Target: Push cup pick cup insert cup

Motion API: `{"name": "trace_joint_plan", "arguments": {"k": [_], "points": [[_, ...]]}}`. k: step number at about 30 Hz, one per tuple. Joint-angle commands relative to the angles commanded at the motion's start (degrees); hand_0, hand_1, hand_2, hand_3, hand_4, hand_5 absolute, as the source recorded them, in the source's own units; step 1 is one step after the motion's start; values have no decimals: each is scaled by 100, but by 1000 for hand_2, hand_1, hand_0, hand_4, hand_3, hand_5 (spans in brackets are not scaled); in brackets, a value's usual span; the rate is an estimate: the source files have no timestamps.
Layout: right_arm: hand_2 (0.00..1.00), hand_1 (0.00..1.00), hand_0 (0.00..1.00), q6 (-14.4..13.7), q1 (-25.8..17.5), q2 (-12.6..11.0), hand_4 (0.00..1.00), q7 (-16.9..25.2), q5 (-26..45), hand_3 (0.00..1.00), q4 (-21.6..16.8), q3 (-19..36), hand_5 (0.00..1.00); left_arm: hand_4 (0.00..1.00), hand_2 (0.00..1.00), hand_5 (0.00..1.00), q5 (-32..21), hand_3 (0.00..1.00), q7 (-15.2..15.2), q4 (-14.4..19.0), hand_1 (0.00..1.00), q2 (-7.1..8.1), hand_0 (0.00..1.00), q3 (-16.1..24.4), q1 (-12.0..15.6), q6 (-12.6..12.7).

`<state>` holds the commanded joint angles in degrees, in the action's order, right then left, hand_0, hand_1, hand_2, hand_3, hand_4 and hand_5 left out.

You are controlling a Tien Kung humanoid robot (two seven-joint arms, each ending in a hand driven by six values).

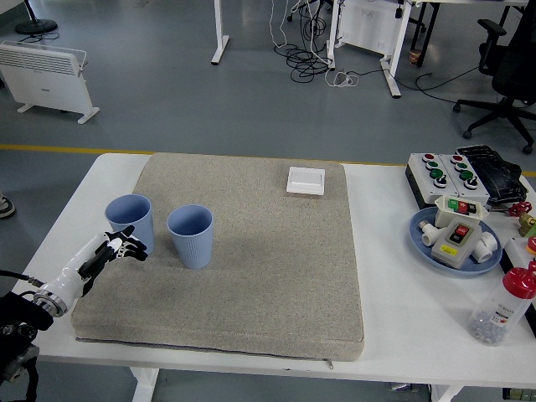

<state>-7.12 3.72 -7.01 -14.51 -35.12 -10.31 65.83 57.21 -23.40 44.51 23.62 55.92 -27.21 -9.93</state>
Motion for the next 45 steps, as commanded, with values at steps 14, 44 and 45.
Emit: {"name": "trace_joint_plan", "arguments": {"k": [14,44,45], "points": [[648,649,724,0,8,-4,126,-1,-14,577,0,-4,471,605,474,998,-272,463,-91,-488,504,-119,726,-385,-407,-42],[648,649,724,27,51,8,127,4,47,577,0,-116,473,586,475,998,-624,461,-177,-1561,506,-261,744,-959,-1241,-125],[648,649,724,27,59,7,127,3,39,577,0,-115,473,586,475,998,-643,461,-175,-1612,506,-272,744,-979,-1266,-132]]}}
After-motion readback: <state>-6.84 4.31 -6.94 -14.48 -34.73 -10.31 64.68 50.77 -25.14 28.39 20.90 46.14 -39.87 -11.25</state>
